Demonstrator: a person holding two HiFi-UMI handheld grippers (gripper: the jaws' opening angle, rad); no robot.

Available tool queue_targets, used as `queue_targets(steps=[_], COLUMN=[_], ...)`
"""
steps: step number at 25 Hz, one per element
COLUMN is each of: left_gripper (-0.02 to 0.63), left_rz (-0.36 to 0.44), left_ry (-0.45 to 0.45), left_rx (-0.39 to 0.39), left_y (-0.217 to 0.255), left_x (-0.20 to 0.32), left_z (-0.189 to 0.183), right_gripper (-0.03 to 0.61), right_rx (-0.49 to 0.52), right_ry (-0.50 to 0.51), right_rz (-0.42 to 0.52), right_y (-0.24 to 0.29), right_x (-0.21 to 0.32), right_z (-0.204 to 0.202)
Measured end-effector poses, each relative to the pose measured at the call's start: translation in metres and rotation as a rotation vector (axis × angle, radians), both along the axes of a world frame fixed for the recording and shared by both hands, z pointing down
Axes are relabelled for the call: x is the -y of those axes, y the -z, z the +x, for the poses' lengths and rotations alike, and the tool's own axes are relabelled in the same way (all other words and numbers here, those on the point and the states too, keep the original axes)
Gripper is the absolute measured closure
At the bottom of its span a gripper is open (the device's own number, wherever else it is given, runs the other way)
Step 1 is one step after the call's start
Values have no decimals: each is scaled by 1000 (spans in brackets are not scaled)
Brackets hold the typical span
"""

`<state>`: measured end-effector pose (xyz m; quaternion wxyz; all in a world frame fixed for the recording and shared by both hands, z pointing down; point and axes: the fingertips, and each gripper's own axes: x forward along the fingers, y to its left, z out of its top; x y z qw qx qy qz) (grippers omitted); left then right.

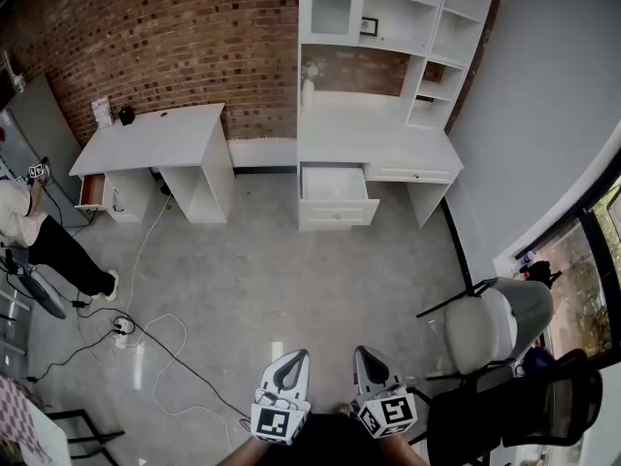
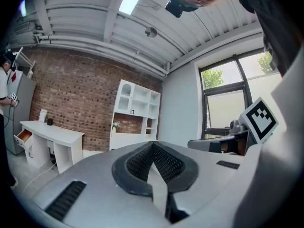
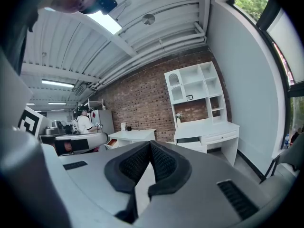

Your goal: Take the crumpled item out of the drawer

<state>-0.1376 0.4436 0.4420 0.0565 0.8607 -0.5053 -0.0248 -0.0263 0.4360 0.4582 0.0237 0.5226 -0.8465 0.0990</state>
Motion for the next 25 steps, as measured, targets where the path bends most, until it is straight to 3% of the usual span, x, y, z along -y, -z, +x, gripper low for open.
queue_targets(steps=[7, 13, 19, 25], left_gripper=[589, 589, 589, 589], left_rz=[-40, -99, -110, -151], left_ry=[-20, -25, -10, 33], left_rx=[-18, -10, 34, 19], left_y=[-18, -46, -51, -49], left_x=[26, 66, 166, 289], left_z=[-22, -11, 19, 56], right_gripper=[565, 565, 565, 565], right_rx=[13, 21, 48, 29], right_ry=[-30, -42, -15, 44], right_rz=[8, -16, 7, 33], right_y=[-10, -25, -22, -13], right_x=[26, 74, 182, 304], right_z=[-23, -9, 21, 58])
